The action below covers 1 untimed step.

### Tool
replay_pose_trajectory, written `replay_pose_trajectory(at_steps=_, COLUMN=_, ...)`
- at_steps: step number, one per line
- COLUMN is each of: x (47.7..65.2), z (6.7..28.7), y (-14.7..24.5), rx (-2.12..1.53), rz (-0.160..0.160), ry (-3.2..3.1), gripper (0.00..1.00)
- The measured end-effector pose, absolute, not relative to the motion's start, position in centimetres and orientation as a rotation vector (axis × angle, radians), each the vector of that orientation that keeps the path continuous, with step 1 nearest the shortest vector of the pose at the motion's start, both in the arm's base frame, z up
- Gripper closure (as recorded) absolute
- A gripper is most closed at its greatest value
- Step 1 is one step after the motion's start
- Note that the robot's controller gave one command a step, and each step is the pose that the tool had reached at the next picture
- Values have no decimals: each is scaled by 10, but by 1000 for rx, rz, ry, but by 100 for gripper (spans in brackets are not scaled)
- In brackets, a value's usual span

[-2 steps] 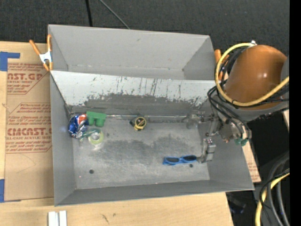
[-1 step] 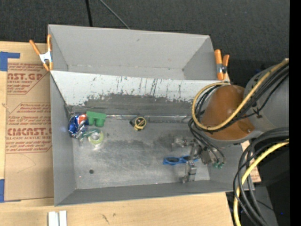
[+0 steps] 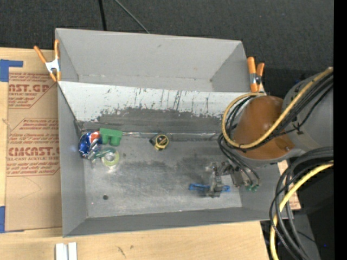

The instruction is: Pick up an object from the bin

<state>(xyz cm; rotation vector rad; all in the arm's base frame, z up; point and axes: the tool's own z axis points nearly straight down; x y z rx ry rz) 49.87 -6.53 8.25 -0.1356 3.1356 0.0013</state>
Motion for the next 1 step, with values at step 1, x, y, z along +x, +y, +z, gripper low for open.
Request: replay_pose_trajectory(at_steps=1, x=503, z=233, y=-81, rx=-127, rz=-3, ry=3131, gripper=100)
